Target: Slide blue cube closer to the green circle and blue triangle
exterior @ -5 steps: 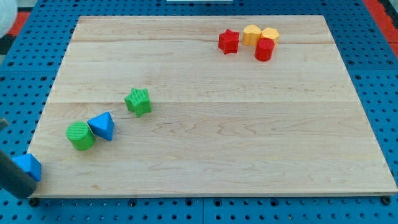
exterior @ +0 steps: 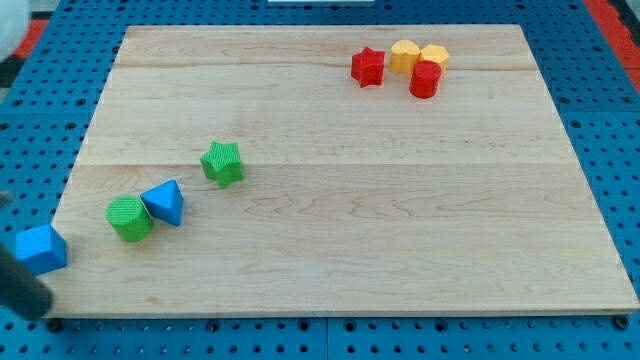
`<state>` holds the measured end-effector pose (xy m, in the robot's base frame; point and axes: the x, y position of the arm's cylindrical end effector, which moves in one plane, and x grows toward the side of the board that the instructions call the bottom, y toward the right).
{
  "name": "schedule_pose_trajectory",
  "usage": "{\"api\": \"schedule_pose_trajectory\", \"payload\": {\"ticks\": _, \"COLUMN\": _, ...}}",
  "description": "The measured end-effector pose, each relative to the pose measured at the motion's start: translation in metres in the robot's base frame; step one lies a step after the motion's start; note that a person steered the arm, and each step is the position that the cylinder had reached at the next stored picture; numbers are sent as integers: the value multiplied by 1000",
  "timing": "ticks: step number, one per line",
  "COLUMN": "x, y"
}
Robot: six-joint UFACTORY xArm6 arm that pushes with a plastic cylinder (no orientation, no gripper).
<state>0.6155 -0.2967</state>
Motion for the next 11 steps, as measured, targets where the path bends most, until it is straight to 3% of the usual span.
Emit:
{"api": "schedule_pose_trajectory", "payload": {"ticks": 4, "x": -66, "y": 6}}
{"api": "schedule_pose_trajectory", "payload": {"ticks": 6, "x": -66, "y": 72}}
{"api": "schedule_pose_trajectory", "payload": {"ticks": 9, "x": -63, "y": 20}}
{"api": "schedule_pose_trajectory", "payload": {"ticks": 10, "x": -107, "y": 70}}
{"api": "schedule_pose_trajectory", "payload": {"ticks": 11, "x": -111, "y": 90}}
